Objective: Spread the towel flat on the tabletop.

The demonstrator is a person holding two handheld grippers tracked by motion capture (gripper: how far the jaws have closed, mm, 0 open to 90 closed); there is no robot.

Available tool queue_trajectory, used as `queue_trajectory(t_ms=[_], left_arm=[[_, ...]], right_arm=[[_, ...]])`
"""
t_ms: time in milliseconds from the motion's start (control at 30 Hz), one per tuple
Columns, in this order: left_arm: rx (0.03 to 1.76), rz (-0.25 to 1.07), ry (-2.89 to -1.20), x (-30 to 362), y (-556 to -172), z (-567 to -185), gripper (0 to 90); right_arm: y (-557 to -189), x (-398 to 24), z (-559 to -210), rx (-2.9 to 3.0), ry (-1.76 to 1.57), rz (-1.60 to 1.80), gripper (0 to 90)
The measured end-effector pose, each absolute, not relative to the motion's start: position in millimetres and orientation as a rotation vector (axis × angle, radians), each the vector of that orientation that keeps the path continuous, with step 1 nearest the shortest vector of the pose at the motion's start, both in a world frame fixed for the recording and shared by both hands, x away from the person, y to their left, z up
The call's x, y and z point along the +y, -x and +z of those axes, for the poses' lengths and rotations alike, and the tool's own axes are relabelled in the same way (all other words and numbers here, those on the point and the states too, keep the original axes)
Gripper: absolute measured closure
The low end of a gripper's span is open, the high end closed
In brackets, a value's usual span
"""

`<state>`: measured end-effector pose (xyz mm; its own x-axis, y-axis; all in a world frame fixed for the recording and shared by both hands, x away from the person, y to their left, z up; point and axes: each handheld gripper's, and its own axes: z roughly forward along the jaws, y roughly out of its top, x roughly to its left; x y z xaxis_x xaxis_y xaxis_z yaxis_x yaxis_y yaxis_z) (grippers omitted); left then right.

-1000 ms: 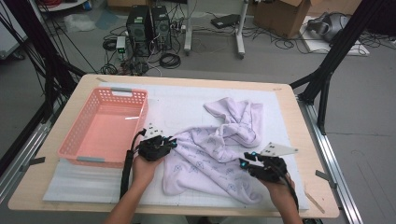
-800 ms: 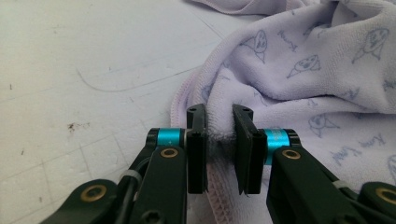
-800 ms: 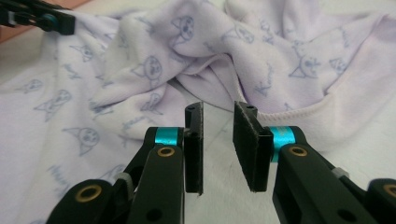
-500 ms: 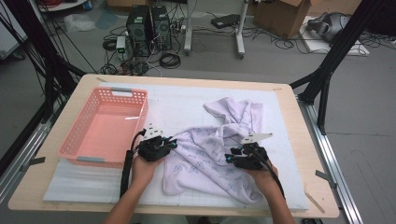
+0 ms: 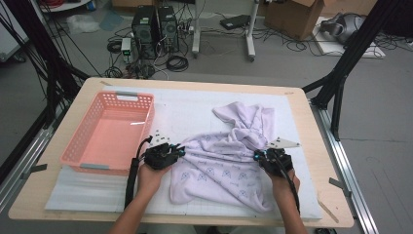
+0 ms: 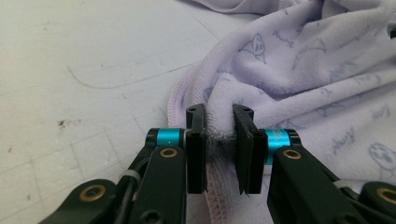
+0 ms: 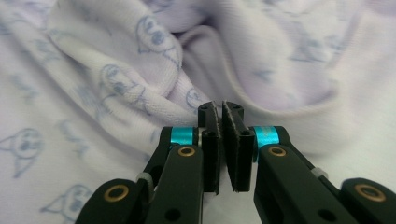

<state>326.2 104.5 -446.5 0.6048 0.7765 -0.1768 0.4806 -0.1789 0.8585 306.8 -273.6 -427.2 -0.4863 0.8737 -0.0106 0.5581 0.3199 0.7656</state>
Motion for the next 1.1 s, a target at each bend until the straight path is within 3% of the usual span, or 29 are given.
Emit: queue_trajectory(t_ms=[333,467,567,800,1100], left_arm=[[0.995,0.355,-1.829,98.9,-323.0,-446.0,73.9],[1.045,0.333,-1.784,101.6,-322.6,-443.9,50.9],[1.036,0.329,-1.781,105.2,-319.4,-440.5,45.3],[1.007,0.295,-1.832,114.2,-311.1,-435.7,40.5],[0.956,0.264,-1.905,119.7,-294.4,-432.0,39.1]], right_arm=[[-301.3,-281.3,-424.9,2.036,-1.305,1.011,85.7],[-300.3,-286.1,-427.6,2.034,-1.334,1.048,81.5],[-297.8,-292.4,-427.6,2.012,-1.353,1.087,75.2],[-288.4,-307.0,-421.5,2.010,-1.354,1.153,66.9],[-267.4,-332.0,-416.8,2.047,-1.349,1.172,65.8]])
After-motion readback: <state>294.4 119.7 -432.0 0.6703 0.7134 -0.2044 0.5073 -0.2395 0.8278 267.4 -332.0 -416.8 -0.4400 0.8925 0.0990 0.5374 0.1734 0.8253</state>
